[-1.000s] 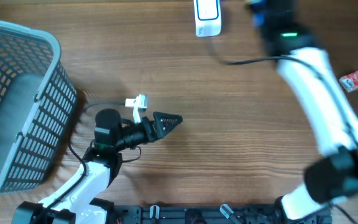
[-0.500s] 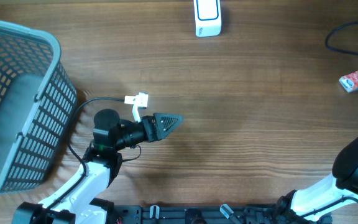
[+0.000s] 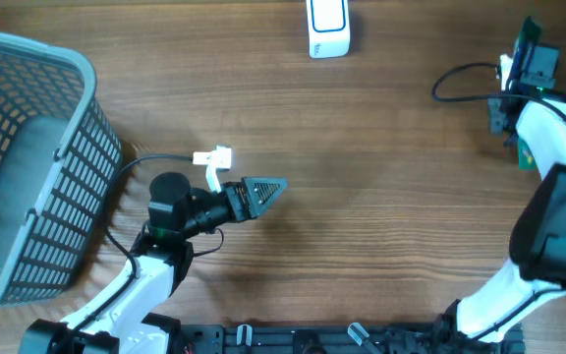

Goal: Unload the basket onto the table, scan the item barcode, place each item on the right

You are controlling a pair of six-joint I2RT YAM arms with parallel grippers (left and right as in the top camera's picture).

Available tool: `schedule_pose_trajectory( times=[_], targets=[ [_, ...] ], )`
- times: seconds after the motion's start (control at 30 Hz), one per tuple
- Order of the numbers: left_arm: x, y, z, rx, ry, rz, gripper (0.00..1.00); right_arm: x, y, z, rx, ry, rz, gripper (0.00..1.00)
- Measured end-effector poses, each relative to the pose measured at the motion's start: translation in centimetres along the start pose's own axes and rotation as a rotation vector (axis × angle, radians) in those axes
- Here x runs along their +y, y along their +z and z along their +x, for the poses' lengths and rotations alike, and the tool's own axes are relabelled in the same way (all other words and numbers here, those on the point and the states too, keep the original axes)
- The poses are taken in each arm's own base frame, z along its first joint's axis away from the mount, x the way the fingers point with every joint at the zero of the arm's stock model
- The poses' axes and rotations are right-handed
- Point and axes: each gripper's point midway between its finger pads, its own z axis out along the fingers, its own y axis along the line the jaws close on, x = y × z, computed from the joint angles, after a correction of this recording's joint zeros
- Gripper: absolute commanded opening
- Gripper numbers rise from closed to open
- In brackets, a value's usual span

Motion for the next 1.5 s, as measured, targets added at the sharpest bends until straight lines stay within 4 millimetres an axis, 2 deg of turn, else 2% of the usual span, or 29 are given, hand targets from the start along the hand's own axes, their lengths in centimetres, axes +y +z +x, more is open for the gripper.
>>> schedule_pose_trajectory(
  times=[0.1, 0.13, 0.17, 0.23, 0.27, 0.33, 0.43, 0.53, 0.57, 0.63, 0.67, 0.8, 0.83, 0.9, 0.97, 1.07, 1.17, 1.3, 1.5],
  targets=[
    [0.8, 0.0, 0.5, 0.018, -0.036, -0.028, 1.0, -1.7, 3.1, 3.3, 0.121, 0.034, 0.057, 0.05],
    [0.9, 0.0, 0.6, 0.021, -0.042, -0.032, 1.0, -2.6, 3.8, 4.3, 0.152, 0.062, 0.078, 0.17],
    [0.9, 0.0, 0.7, 0.022, -0.044, -0.034, 1.0, -3.5, 4.1, 5.0, 0.168, 0.089, 0.093, 0.41],
    [0.9, 0.0, 0.7, 0.023, -0.045, -0.034, 1.0, -4.7, 4.4, 5.8, 0.184, 0.136, 0.119, 0.74],
    [0.9, 0.0, 0.7, 0.023, -0.045, -0.034, 1.0, -5.1, 4.5, 6.0, 0.187, 0.15, 0.127, 1.0],
    [0.9, 0.0, 0.7, 0.023, -0.045, -0.034, 1.0, -4.8, 4.5, 6.0, 0.186, 0.173, 0.123, 1.0],
    [0.9, 0.0, 0.7, 0.023, -0.045, -0.034, 1.0, -2.6, 3.9, 5.0, 0.158, 0.17, 0.034, 1.0],
    [0.9, 0.0, 0.7, 0.023, -0.045, -0.034, 1.0, -0.8, 1.1, 2.0, 0.052, 0.178, -0.058, 1.0],
    [0.9, 0.0, 0.7, 0.023, -0.045, -0.034, 1.0, -0.6, -0.6, 0.7, -0.003, 0.193, -0.078, 1.0],
    [0.9, 0.0, 0.7, 0.023, -0.045, -0.034, 1.0, -0.9, -5.4, -2.3, -0.143, 0.23, -0.108, 1.0],
    [0.9, 0.0, 0.7, 0.023, -0.045, -0.034, 1.0, -1.4, -9.5, -4.3, -0.256, 0.261, -0.135, 1.0],
    [1.0, 0.0, 0.6, 0.021, -0.045, -0.036, 1.0, -2.3, -18.9, -6.9, -0.497, 0.343, -0.23, 1.0],
    [1.0, 0.0, 0.6, 0.02, -0.045, -0.036, 1.0, -2.7, -22.2, -7.0, -0.57, 0.381, -0.27, 1.0],
    [1.0, 0.0, 0.6, 0.02, -0.045, -0.036, 1.0, -3.0, -26.0, -6.6, -0.643, 0.431, -0.335, 1.0],
    [1.0, 0.0, 0.6, 0.02, -0.044, -0.036, 1.0, -3.0, -30.7, -5.3, -0.723, 0.471, -0.441, 1.0],
    [1.0, 0.0, 0.6, 0.02, -0.045, -0.037, 1.0, -3.0, -34.6, -3.0, -0.771, 0.501, -0.516, 1.0],
    [1.0, 0.0, 0.7, 0.02, -0.045, -0.037, 1.0, -3.5, -39.4, 0.6, -0.849, 0.526, -0.559, 1.0],
    [1.0, 0.0, 0.7, 0.021, -0.047, -0.038, 1.0, -2.6, -40.8, 4.9, -0.802, 0.529, -0.59, 1.0],
    [1.0, 0.0, 0.7, 0.021, -0.047, -0.038, 1.0, 0.0, -38.3, 8.8, -0.585, 0.518, -0.623, 1.0]
  ],
)
